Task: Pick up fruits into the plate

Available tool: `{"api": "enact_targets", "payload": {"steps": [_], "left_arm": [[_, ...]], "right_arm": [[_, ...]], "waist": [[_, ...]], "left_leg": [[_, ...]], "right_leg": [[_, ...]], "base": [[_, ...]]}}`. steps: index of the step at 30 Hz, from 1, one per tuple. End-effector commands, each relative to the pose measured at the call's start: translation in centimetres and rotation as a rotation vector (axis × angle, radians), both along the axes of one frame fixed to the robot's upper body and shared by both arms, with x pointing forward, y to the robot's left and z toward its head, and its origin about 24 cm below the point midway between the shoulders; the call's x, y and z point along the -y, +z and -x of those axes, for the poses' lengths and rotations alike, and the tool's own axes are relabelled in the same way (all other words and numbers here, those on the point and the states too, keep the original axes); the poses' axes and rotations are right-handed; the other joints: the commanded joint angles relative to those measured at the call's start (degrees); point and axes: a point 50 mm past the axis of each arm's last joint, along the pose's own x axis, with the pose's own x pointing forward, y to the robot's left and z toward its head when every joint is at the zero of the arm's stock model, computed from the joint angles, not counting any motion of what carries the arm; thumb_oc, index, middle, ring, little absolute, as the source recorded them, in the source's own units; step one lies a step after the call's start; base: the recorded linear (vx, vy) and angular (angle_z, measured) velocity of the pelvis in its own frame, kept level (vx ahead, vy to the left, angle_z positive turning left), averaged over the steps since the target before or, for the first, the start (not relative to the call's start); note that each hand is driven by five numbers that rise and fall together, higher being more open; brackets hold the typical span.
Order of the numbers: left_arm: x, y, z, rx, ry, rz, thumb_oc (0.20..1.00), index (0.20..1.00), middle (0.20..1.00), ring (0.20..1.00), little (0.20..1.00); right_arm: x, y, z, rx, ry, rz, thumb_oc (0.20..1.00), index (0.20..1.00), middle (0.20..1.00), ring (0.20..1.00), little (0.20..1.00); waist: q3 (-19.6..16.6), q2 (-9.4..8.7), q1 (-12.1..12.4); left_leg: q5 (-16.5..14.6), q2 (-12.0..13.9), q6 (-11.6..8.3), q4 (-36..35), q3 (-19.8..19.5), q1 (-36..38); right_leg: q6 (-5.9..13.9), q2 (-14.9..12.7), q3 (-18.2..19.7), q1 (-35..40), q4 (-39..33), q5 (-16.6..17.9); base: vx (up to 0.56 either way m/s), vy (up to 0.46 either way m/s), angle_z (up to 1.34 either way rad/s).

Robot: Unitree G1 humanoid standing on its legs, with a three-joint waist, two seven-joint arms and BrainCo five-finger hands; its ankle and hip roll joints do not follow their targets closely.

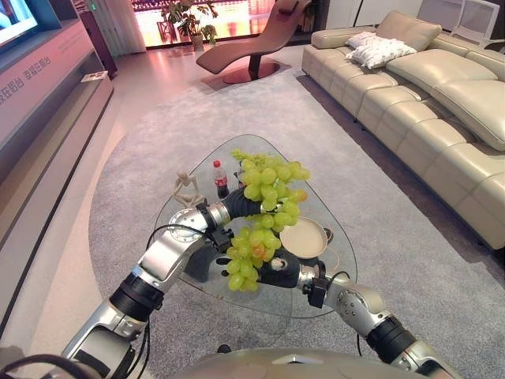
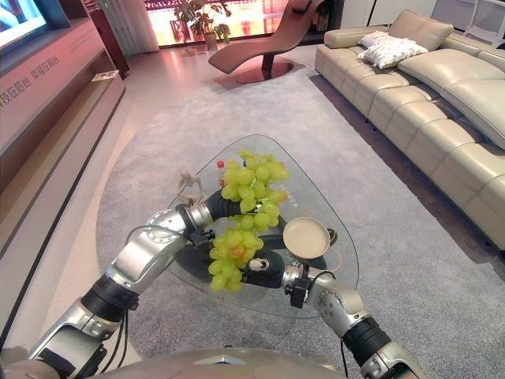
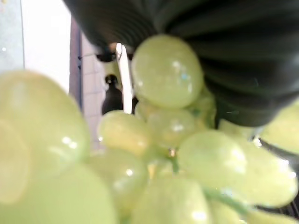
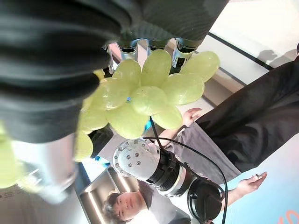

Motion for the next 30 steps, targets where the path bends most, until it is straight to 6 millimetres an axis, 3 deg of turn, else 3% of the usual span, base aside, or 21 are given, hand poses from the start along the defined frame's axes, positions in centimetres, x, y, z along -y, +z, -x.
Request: {"api": "enact_targets", "payload": {"steps": [1, 23, 24, 25, 30], "left_arm": [[-0.3, 2.6, -1.2, 0.098, 0.018, 0.061, 0.200, 0.200, 0.200, 0.200, 0.200], [-0.7, 2.3, -1.8, 0.063, 0.071, 0.072, 0.200, 0.200, 0.200, 0.200, 0.200], [-0.7, 2.2, -1.8, 0.058, 0.077, 0.072, 0.285, 0.285, 0.285, 0.285, 0.285], [-1.0, 1.8, -1.9, 0.036, 0.101, 0.072, 1.000, 1.000, 1.000, 1.000, 1.000], [-3.2, -0.4, -2.1, -0.048, 0.249, 0.060, 1.000, 1.000, 1.000, 1.000, 1.000]], "right_arm": [[-1.6, 5.0, -1.8, 0.158, -0.043, -0.303, 0.200, 0.200, 0.200, 0.200, 0.200], [-1.3, 4.5, -2.2, 0.158, -0.084, -0.256, 0.200, 0.200, 0.200, 0.200, 0.200], [-1.2, 4.4, -2.2, 0.159, -0.089, -0.248, 0.200, 0.200, 0.200, 0.200, 0.200], [-0.9, 4.1, -2.3, 0.163, -0.106, -0.215, 0.200, 0.200, 0.200, 0.200, 0.200], [1.8, 2.4, -2.7, 0.199, -0.183, -0.015, 0.200, 0.200, 0.200, 0.200, 0.200]], "waist": [[1.08, -2.40, 0.45], [1.58, -2.63, 0.39], [1.59, -2.64, 0.40], [1.68, -2.69, 0.38], [2.06, -3.01, 0.46]], "left_leg": [[-8.29, -3.26, 2.68, 0.44, 0.57, 3.77], [-8.22, -3.05, 2.61, 0.44, 0.54, 3.40], [-8.22, -3.04, 2.60, 0.44, 0.54, 3.38], [-8.19, -3.02, 2.57, 0.44, 0.54, 3.37], [-8.06, -2.94, 2.48, 0.44, 0.41, 3.19]], "right_leg": [[0.90, -0.78, -1.69, 0.61, 1.06, -1.06], [0.91, -0.80, -1.31, 0.17, 0.98, -0.95], [0.91, -0.80, -1.33, 0.16, 0.98, -0.95], [0.89, -0.78, -1.33, 0.12, 1.02, -0.92], [0.70, -0.64, -1.22, 0.02, 1.10, -0.93]], "base": [[0.00, 0.000, 0.00], [0.00, 0.000, -0.01], [0.00, 0.000, 0.00], [0.00, 0.000, 0.00], [0.00, 0.000, 0.00]]}}
